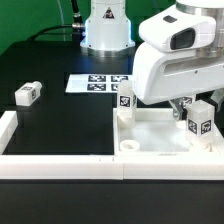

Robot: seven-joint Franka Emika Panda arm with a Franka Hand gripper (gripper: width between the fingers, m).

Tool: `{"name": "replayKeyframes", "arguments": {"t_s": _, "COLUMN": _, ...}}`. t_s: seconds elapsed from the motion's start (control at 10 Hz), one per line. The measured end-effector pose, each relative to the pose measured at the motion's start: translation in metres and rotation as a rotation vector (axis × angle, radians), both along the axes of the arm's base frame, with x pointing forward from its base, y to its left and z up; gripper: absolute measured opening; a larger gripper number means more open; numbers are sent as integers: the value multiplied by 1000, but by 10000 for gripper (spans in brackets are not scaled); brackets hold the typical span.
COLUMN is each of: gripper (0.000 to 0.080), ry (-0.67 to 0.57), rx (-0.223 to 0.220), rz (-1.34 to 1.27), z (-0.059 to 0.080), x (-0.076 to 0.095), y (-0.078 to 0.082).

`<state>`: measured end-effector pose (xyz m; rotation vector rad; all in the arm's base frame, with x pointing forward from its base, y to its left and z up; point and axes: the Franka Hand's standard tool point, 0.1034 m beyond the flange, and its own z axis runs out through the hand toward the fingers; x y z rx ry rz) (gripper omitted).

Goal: Assemble square table

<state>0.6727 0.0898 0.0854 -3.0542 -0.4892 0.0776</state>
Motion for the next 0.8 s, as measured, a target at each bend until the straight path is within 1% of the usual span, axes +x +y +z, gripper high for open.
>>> {"name": "replayKeyframes", "arguments": {"t_s": 0.1, "gripper": 291, "ry": 0, "rx": 0, "rz": -7, "z": 0, "x": 0, "y": 0}}
{"name": "replayKeyframes", "arguments": {"t_s": 0.3, "gripper": 291, "ry": 2, "rx": -1, "rz": -40, "z": 0, "x": 0, "y": 1}}
{"name": "replayKeyframes", "arguments": {"t_s": 0.6, "gripper": 290, "ry": 14, "rx": -15, "rz": -379, "z": 0, "x": 0, "y": 3}}
{"name": "replayKeyframes", "arguments": {"t_s": 0.8, "gripper": 291, "ry": 27, "rx": -15, "rz": -578, "z": -1, "x": -1, "y": 3}}
